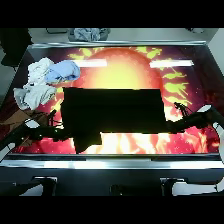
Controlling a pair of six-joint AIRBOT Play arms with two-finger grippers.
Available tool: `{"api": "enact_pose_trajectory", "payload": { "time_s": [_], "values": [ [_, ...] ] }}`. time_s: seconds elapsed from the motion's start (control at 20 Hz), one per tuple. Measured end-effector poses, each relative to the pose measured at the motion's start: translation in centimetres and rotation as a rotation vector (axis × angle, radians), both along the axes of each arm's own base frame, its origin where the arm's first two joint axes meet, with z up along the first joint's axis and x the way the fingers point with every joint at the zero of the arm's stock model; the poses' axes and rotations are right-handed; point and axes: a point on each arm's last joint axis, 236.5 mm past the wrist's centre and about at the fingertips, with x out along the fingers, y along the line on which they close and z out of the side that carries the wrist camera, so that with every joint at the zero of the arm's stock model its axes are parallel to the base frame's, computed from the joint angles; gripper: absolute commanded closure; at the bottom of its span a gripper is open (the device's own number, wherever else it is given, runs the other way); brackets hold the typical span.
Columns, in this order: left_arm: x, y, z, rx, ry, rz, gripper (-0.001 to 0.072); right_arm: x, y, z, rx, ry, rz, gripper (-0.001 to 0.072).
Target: Fold the shirts.
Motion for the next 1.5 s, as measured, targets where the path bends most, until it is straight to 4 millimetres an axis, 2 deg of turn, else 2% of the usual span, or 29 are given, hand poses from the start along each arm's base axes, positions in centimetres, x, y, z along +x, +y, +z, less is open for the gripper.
{"api": "enact_pose_trajectory", "payload": {
  "time_s": [0.15,0.4,0.55,0.7,0.8,0.85,0.95,1.05,1.2,1.25,1.3,1.35,1.4,1.5],
  "values": [
    [1.4,0.0,1.5,0.006,-0.073,-0.031,0.0678,1.7,-0.8,0.6,-0.051,-0.088,0.013,0.0673],
    [5.2,0.5,7.4,0.020,-0.244,-0.080,0.0683,4.8,-1.5,6.3,-0.098,-0.274,0.044,0.0675],
    [8.7,1.4,11.2,0.035,-0.340,-0.061,0.0683,8.3,-1.4,9.2,-0.147,-0.403,0.058,0.0675],
    [13.1,2.4,13.2,0.047,-0.393,-0.028,0.0682,14.3,-1.0,11.0,-0.205,-0.537,0.058,0.0674],
    [16.4,3.1,13.1,0.051,-0.401,-0.011,0.0682,18.2,-0.9,11.0,-0.225,-0.581,0.033,0.0674],
    [18.0,3.4,12.7,0.051,-0.399,-0.003,0.0682,20.1,-1.1,10.7,-0.232,-0.593,0.012,0.0673],
    [21.2,4.1,11.1,0.045,-0.377,0.030,0.0681,22.6,-1.1,9.2,-0.226,-0.584,-0.016,0.0672],
    [23.5,4.6,9.2,0.033,-0.349,0.055,0.0680,24.0,-0.7,7.3,-0.207,-0.557,-0.033,0.0670],
    [25.2,4.3,5.9,-0.005,-0.292,0.081,0.0674,24.6,0.2,4.1,-0.179,-0.505,-0.036,0.0669],
    [25.4,3.9,5.1,-0.019,-0.274,0.082,0.0611,24.6,0.5,3.3,-0.171,-0.487,-0.034,0.0659],
    [25.3,3.7,4.5,-0.030,-0.256,0.077,0.0349,24.5,0.7,2.7,-0.165,-0.472,-0.030,0.0512],
    [25.3,3.4,4.3,-0.044,-0.245,0.074,0.0059,24.4,0.9,2.5,-0.160,-0.464,-0.030,0.0188],
    [25.4,3.2,4.4,-0.055,-0.240,0.076,0.0016,24.4,1.0,2.5,-0.154,-0.461,-0.027,-0.0002],
    [25.3,3.5,5.3,-0.079,-0.222,0.069,0.0031,24.2,0.8,3.4,-0.145,-0.467,0.001,-0.0008]
  ]
}}
